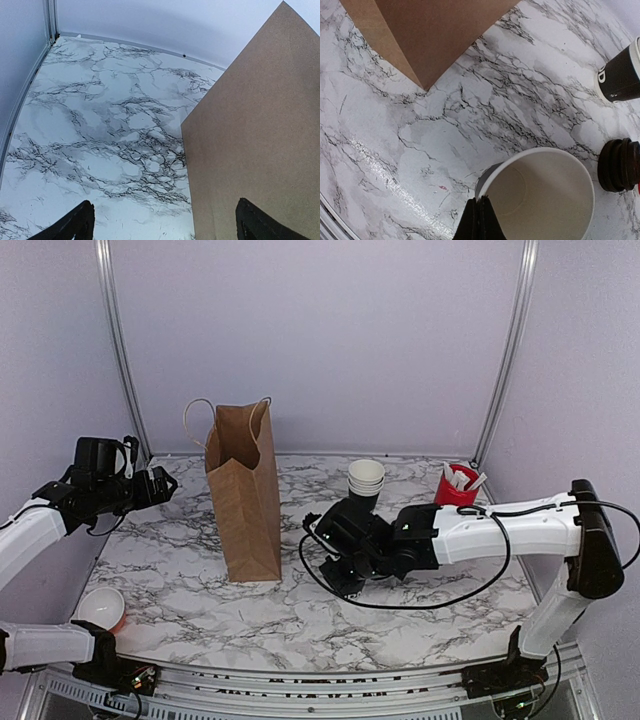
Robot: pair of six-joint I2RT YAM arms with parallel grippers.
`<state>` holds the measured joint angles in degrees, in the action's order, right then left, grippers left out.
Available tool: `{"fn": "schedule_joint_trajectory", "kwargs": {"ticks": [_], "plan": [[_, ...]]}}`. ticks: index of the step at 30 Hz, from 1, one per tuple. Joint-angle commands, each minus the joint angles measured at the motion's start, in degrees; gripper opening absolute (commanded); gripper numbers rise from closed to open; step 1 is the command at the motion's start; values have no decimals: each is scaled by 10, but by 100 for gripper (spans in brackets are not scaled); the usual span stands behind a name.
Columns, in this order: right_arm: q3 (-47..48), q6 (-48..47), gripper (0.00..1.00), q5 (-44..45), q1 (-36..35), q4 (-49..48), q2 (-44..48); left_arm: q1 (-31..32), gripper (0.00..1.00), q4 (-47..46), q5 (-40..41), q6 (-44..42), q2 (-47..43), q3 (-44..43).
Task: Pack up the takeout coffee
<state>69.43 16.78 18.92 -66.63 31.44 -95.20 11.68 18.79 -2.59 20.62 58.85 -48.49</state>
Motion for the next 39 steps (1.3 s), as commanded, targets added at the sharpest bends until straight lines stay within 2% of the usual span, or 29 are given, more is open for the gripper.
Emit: {"fn": "schedule_joint_trajectory", "kwargs": {"ticks": [1, 6, 9, 19, 25, 26, 33, 35, 39], "plan": [[2, 23, 0, -10, -8, -32, -5, 0, 99, 4, -2, 5, 0, 8], [17, 25, 6, -14, -11, -22, -11, 0, 99, 3, -5, 6, -1, 9], [27, 28, 17, -13, -12, -11, -11, 0, 99, 3, -6, 6, -1, 8], [62, 27, 43, -25, -13, 13, 15, 0, 99, 3, -6, 5, -2, 9], [82, 26, 64, 1, -7, 40, 35, 0, 99, 3, -9, 5, 0, 9], [83, 26, 68, 1, 1, 41, 40, 0, 99, 4, -9, 5, 0, 9], [32, 41, 77, -30, 87, 11, 92, 0, 99, 3, -10, 5, 0, 9], [14, 46, 84, -31, 117, 3, 105, 0, 99, 3, -11, 6, 0, 9], [-31, 55, 88, -44, 198, -22, 117, 0, 99, 3, -12, 5, 0, 8]]}}
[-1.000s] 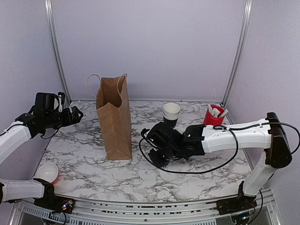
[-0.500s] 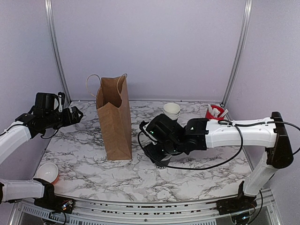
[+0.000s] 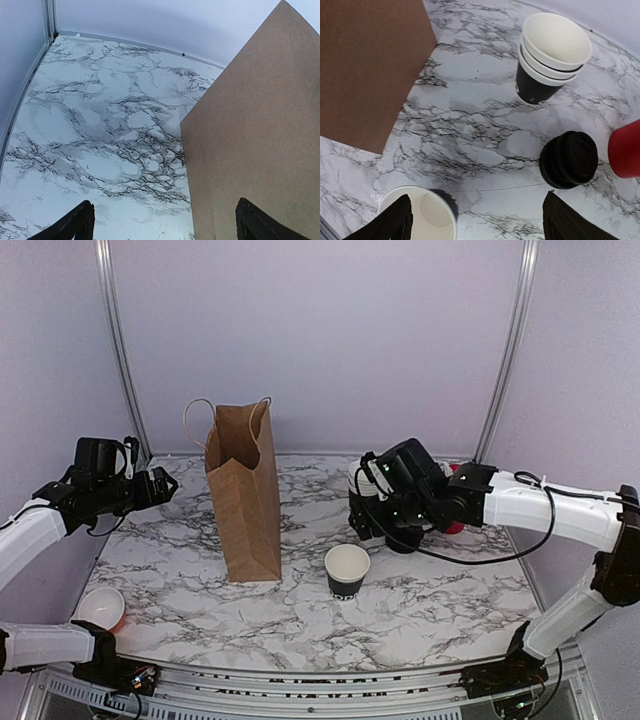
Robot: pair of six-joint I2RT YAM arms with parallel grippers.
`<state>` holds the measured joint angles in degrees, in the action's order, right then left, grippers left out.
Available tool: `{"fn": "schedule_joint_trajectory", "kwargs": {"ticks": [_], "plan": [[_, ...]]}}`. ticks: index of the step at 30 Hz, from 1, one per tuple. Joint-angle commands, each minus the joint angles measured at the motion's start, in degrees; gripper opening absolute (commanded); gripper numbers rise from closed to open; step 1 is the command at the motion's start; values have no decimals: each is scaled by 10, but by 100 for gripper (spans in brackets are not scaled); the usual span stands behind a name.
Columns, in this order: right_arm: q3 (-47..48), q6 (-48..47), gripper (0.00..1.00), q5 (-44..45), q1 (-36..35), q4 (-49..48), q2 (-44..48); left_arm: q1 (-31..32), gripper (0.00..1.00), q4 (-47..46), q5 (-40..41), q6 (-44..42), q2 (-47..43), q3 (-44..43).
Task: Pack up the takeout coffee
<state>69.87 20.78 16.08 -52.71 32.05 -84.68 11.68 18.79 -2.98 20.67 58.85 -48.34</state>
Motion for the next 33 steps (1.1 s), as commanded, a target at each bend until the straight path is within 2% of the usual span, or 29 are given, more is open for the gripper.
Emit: {"fn": "schedule_joint_trajectory", "kwargs": {"ticks": [1, 7, 14, 21, 33], "plan": [[-48, 17, 88, -19, 80, -37, 14, 0, 99, 3, -8, 5, 0, 6], [-113, 36, 90, -40, 179, -99, 10, -1, 99, 3, -8, 5, 1, 7], [-154, 43, 91, -53, 243, -172, -20, 0, 99, 3, -9, 5, 2, 7], [-157, 47, 93, -59, 275, -225, -59, 0, 99, 3, -10, 5, 3, 6], [-127, 42, 92, -44, 279, -259, -128, 0, 99, 3, -10, 5, 1, 7]]}}
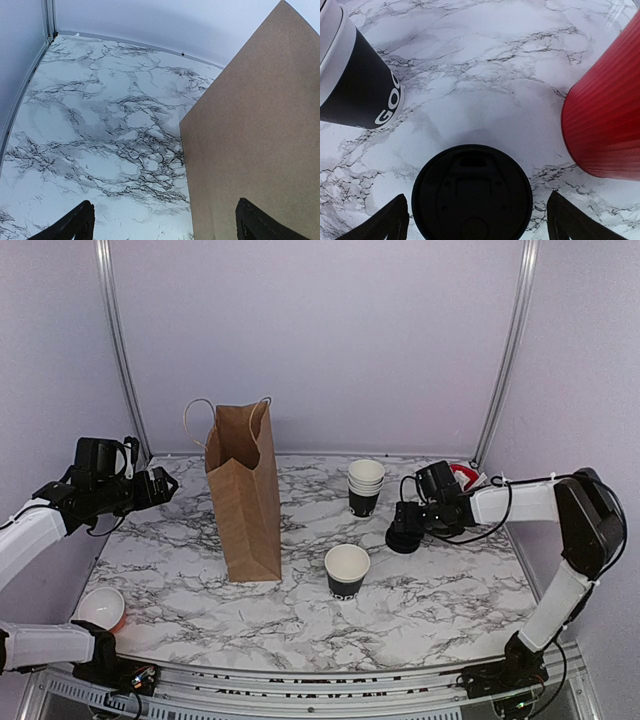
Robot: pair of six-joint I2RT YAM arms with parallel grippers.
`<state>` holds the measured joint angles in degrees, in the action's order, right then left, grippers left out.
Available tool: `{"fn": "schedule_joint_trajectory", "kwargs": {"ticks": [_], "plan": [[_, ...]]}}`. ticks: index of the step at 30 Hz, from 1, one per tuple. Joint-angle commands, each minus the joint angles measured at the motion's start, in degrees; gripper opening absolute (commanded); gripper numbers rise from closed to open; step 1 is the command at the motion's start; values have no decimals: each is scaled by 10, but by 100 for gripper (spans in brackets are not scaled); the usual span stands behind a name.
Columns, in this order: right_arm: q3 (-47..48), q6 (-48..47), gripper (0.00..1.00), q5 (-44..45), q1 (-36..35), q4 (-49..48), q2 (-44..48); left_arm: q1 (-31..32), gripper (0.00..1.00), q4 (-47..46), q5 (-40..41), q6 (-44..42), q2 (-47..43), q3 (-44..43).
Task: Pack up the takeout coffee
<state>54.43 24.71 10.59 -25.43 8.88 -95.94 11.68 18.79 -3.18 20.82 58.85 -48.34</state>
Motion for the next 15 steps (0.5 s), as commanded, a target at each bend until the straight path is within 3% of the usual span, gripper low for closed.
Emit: {"fn": "schedule_joint_trajectory", "kwargs": {"ticks": [1, 11, 15], "plan": [[27, 3, 92, 11, 7, -30, -19, 0, 99, 2, -8, 3, 0, 7], [29, 9, 75, -14, 8, -46, -44, 0, 99, 3, -9, 4, -1, 7], [30, 10, 75, -21, 8, -44, -42, 0, 99, 3, -10, 4, -1, 7]]}}
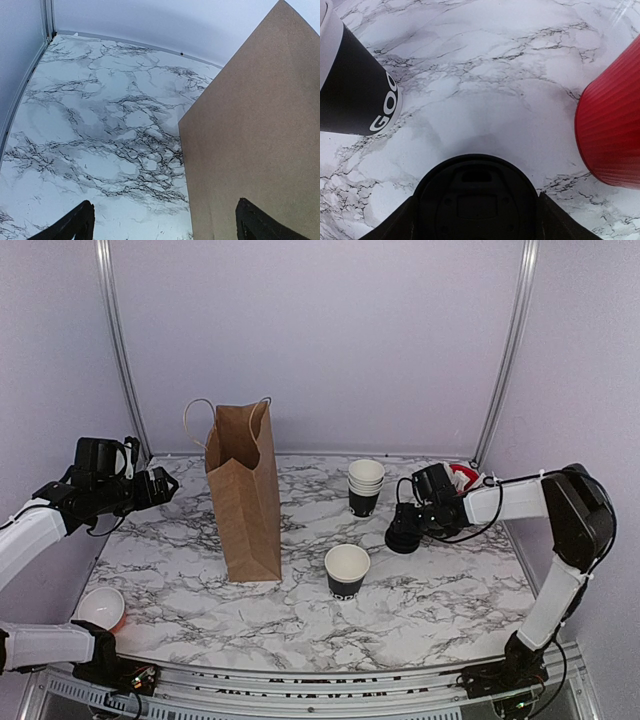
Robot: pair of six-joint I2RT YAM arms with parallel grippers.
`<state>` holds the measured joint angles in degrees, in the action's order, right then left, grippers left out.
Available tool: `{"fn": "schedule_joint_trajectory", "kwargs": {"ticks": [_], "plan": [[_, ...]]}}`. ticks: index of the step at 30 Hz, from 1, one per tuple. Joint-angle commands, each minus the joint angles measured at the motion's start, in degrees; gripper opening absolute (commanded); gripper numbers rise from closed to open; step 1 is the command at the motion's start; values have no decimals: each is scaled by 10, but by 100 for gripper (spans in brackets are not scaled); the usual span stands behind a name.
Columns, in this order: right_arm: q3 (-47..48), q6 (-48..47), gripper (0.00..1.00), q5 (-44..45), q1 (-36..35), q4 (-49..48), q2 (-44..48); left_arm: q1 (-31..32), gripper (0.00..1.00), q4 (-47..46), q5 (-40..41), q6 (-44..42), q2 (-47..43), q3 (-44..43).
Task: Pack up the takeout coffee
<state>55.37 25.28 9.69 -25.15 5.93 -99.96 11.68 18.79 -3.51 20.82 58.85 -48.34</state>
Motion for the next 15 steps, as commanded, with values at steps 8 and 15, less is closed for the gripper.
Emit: {"fn": "schedule_joint_trajectory", "kwargs": {"ticks": [8, 15], "plan": [[21, 4, 66, -14, 5, -6, 11, 0, 99, 3, -6, 4, -4, 7], [23, -2, 67, -11, 5, 4, 28, 0, 99, 2, -9, 3, -3, 7]]}}
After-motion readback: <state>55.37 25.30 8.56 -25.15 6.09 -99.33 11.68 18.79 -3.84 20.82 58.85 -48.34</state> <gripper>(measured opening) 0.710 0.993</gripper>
